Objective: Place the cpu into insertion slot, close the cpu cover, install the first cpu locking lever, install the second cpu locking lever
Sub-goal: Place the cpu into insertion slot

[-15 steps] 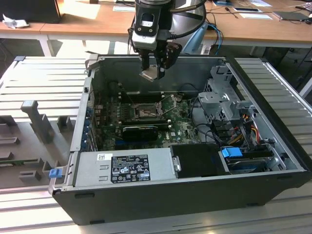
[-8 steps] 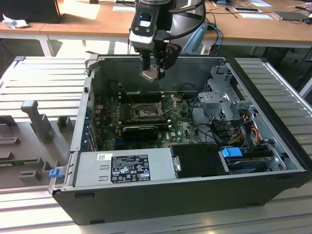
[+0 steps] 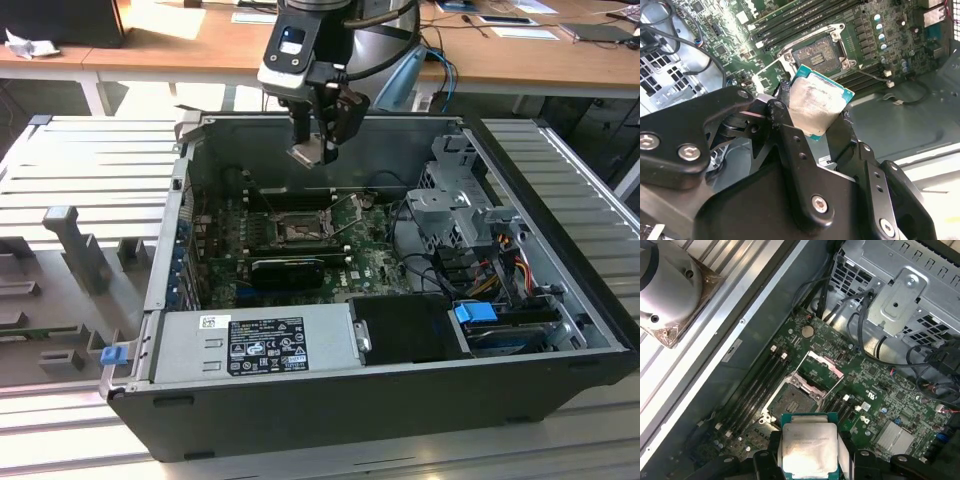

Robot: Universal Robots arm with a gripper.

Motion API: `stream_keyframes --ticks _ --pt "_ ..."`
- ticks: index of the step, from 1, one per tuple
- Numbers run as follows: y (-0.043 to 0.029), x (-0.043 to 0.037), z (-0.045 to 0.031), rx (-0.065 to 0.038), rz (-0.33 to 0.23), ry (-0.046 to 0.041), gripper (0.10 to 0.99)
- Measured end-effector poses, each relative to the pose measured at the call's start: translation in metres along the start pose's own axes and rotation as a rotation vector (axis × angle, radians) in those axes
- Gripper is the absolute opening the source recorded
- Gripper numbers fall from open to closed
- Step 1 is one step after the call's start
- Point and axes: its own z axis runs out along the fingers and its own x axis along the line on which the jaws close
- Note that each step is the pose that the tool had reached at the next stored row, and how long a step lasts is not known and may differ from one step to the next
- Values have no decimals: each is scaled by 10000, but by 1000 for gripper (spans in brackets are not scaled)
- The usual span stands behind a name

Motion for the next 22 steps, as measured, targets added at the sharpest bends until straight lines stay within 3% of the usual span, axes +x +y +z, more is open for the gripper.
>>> stream_keyframes --ticks 3,22 --pt "-4 -1 46 20 69 5 533" --pt "-7 -1 68 -11 1856 -151 533"
